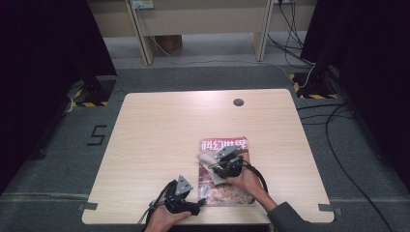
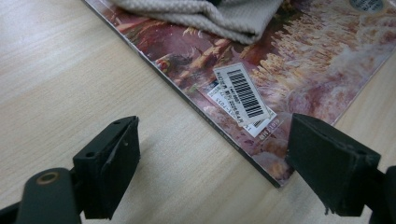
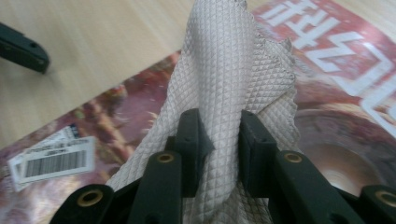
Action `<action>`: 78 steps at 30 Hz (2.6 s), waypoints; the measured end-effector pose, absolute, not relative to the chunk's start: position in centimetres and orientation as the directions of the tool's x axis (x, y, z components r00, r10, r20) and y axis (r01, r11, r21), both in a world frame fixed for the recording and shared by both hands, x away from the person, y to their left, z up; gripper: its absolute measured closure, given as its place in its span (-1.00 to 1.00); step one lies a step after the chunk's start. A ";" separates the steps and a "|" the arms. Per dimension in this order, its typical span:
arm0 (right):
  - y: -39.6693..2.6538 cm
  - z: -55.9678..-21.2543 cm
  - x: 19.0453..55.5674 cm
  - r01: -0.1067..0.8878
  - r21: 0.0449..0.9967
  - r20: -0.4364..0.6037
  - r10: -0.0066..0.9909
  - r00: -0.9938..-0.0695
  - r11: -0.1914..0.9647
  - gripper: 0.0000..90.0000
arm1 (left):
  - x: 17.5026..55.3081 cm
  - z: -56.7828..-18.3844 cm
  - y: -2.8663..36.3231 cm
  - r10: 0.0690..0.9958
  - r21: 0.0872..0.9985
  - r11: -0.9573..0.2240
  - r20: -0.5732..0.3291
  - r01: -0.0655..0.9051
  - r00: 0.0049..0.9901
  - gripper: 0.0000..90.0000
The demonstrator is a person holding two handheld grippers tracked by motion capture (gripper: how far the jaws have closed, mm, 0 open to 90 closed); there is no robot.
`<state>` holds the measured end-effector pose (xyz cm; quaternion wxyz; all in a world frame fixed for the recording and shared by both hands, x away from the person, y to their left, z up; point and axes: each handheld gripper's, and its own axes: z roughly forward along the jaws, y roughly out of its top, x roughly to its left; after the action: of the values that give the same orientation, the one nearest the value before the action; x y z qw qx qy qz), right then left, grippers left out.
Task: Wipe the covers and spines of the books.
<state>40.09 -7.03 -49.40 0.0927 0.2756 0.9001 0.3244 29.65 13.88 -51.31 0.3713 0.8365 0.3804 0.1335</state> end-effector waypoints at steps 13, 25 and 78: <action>-9.5 -49.4 40.1 0.484 0.634 0.030 0.606 -0.795 0.603 0.61 | 29.6 -51.3 13.9 0.736 0.723 -0.433 -0.061 0.538 0.674 -0.63; -14.2 -49.2 41.4 0.553 0.632 0.002 0.713 -0.701 0.543 0.65 | 29.6 -51.3 13.9 0.735 0.720 -0.441 -0.054 0.536 0.676 -0.64; -23.0 -48.8 43.9 0.684 0.620 -0.073 0.896 -0.439 0.385 0.28 | 28.7 -51.3 13.4 0.713 0.719 -0.454 -0.062 0.526 0.699 -0.59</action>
<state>43.89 -23.03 -48.84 0.2030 0.4894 0.8070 0.2607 28.74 13.41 -51.30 0.3719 0.8433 0.3672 0.1253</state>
